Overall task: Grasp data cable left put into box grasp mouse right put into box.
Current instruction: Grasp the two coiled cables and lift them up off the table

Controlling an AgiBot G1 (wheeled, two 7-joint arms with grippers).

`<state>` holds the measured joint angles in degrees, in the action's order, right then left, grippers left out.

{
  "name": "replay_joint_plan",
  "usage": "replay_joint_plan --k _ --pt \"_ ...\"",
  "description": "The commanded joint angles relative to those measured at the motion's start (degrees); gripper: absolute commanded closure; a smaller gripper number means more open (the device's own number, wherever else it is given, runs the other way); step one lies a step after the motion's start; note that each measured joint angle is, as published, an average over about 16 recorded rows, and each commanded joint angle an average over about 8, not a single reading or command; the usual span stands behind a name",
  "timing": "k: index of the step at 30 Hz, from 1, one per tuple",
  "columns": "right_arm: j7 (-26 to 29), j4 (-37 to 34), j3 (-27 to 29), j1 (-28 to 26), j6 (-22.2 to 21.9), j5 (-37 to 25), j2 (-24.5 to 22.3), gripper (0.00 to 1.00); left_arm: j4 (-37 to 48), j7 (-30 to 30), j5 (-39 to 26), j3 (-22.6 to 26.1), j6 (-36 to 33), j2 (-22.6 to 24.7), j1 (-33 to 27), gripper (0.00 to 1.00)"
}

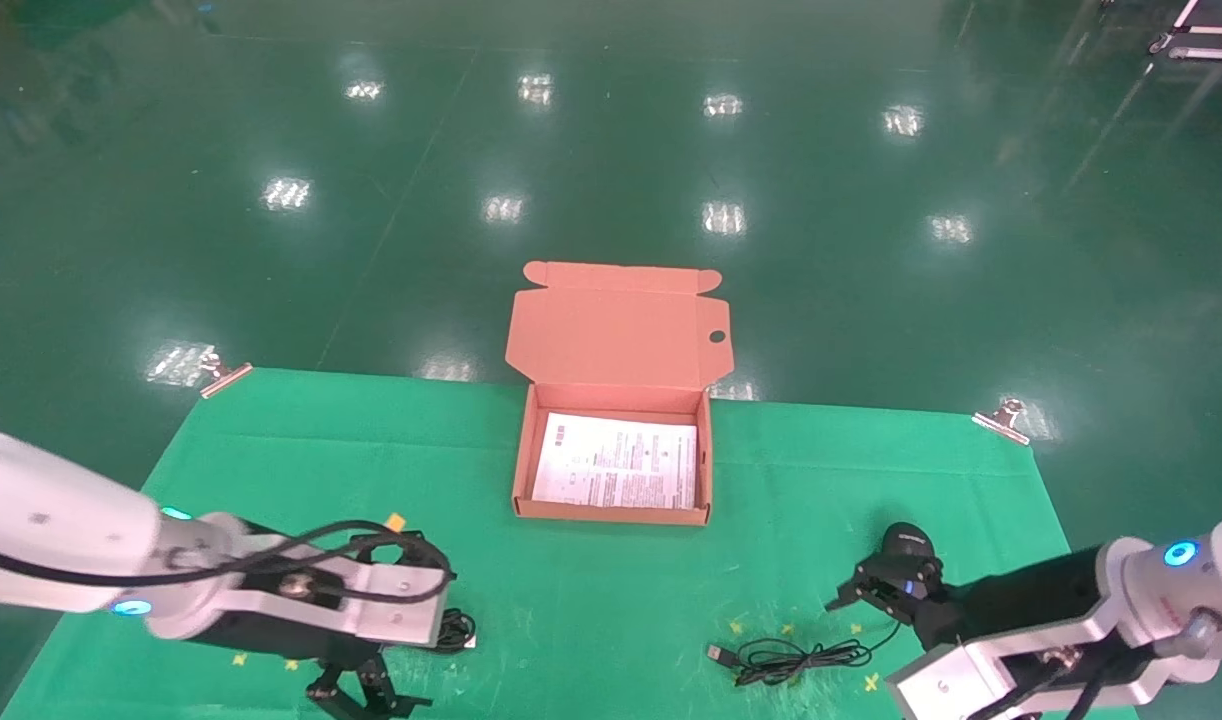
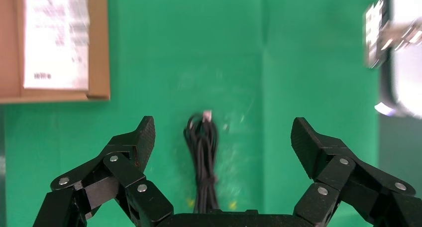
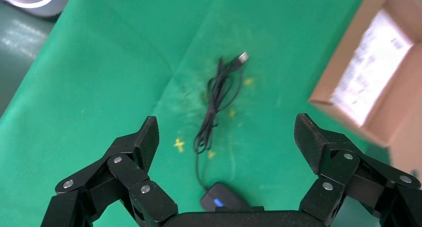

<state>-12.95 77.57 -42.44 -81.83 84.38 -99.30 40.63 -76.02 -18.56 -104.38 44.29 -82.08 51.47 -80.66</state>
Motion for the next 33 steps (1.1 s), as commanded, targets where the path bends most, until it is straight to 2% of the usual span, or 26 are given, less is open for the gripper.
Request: replay_joint_plan --k 1,8,15,25,33 --pt "0.05 -0.07 -0.93 0.62 -0.73 -1.52 0.31 0.0 -0.15 -0.29 -4.4 1.71 1.08 1.38 0.06 0.0" --pt "2.86 0.02 -2.1 4.94 -9.21 -9.89 0.86 0.0 3.37 -4.25 -14.37 4.64 5.67 4.54 2.1 0.0" --pt "7.53 -0.04 -2.91 9.36 -17.61 -18.11 2.7 0.0 10.46 -5.54 -18.06 5.66 8.26 7.03 2.63 0.0" --pt "13.77 -1.43 -3.66 12.61 -20.63 -21.73 6.24 0.0 23.9 -2.79 -16.21 4.65 11.87 10.24 1.65 0.0" --pt "14.56 -5.2 -4.51 13.97 -23.52 -24.01 9.55 0.0 34.95 0.59 -14.05 3.48 14.86 13.2 0.09 0.0"
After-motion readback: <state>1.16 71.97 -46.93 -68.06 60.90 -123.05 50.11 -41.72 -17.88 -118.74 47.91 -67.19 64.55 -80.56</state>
